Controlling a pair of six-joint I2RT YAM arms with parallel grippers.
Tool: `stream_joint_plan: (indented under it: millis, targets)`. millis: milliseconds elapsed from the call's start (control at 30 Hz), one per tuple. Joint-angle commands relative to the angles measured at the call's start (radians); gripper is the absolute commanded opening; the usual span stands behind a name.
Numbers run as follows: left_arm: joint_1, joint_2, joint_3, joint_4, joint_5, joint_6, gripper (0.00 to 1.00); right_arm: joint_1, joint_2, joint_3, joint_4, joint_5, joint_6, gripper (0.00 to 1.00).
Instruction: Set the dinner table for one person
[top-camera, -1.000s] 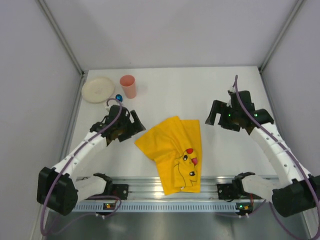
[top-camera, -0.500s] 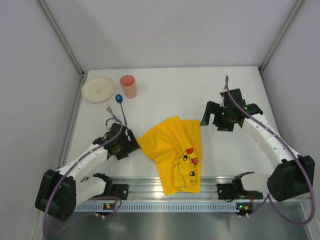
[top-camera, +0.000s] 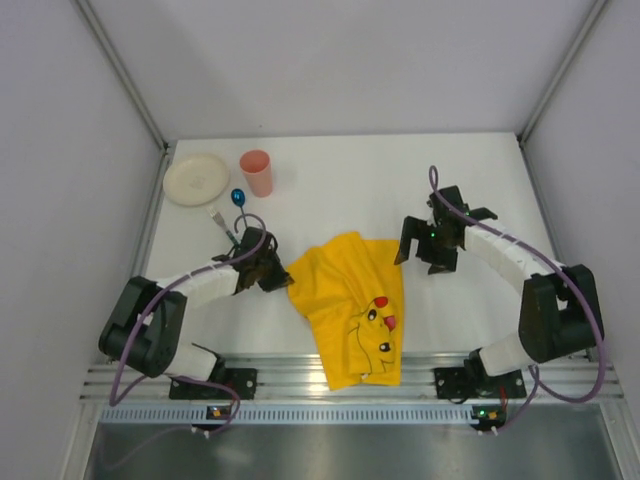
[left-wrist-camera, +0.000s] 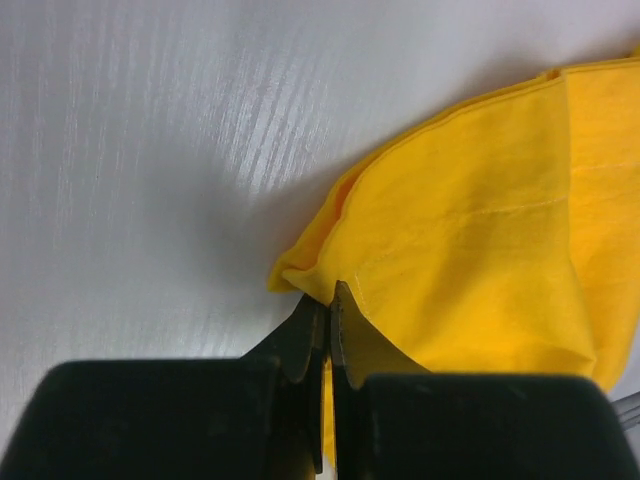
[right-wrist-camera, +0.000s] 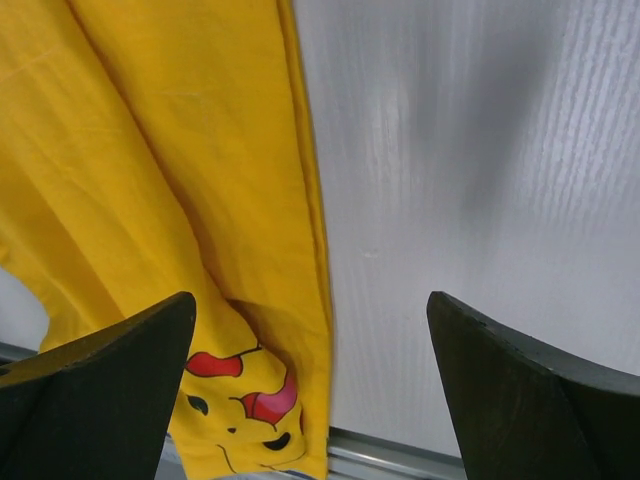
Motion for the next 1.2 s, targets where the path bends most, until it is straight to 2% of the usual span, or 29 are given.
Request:
stream_joint_plan:
  millis: [0, 167, 267, 367, 400, 467, 500, 567, 600, 633, 733, 767, 933, 1000, 1167]
  targets:
    - [-0.007, 0.021, 0.025, -0.116, -0.043, 0.047, 0.0, 0.003, 0.073, -0.025, 0.136, -0.039, 0.007, 1.0]
    - [-0.006, -0.032, 0.073, -0.246, -0.064, 0.088, 0.0, 0.002, 0.219, -0.042, 0.26, -0.09, 0.048, 0.97]
    - [-0.006, -0.054, 0.084, -0.28, -0.069, 0.102, 0.0, 0.008, 0.279, -0.041, 0.348, -0.144, 0.084, 0.91]
    - [-0.006, -0.048, 0.117, -0.317, -0.079, 0.119, 0.0, 0.012, 0.372, -0.016, 0.393, -0.171, 0.104, 0.74]
    - [-0.006, -0.045, 0.127, -0.332, -0.082, 0.131, 0.0, 0.014, 0.386, -0.005, 0.408, -0.182, 0.11, 0.61]
    - [-0.006, -0.034, 0.153, -0.342, -0.089, 0.143, 0.0, 0.019, 0.424, 0.007, 0.416, -0.188, 0.11, 0.5]
    - [-0.004, -0.03, 0.162, -0.345, -0.087, 0.154, 0.0, 0.02, 0.438, 0.019, 0.414, -0.196, 0.105, 0.37]
    - [-0.004, -0.014, 0.188, -0.351, -0.089, 0.162, 0.0, 0.022, 0.458, 0.036, 0.403, -0.199, 0.096, 0.24]
    - [-0.003, -0.01, 0.2, -0.353, -0.09, 0.172, 0.0, 0.019, 0.461, 0.057, 0.376, -0.184, 0.078, 0.07]
    - [0.0, 0.0, 0.213, -0.365, -0.093, 0.179, 0.0, 0.019, 0.46, 0.07, 0.354, -0.165, 0.065, 0.0]
    - [0.006, 0.023, 0.282, -0.392, -0.098, 0.22, 0.0, -0.014, 0.425, 0.114, 0.273, -0.077, 0.026, 0.0]
    - [0.006, 0.041, 0.333, -0.418, -0.145, 0.232, 0.0, -0.03, 0.402, 0.131, 0.244, -0.046, 0.018, 0.0]
    - [0.011, 0.153, 0.551, -0.509, -0.248, 0.311, 0.0, -0.162, 0.38, 0.344, 0.029, 0.218, -0.054, 0.0]
    - [0.016, 0.243, 0.671, -0.538, -0.279, 0.324, 0.0, -0.213, 0.421, 0.474, -0.055, 0.326, -0.065, 0.0]
    - [0.017, 0.493, 0.997, -0.652, -0.363, 0.324, 0.0, -0.251, 0.582, 0.704, -0.14, 0.355, -0.074, 0.0]
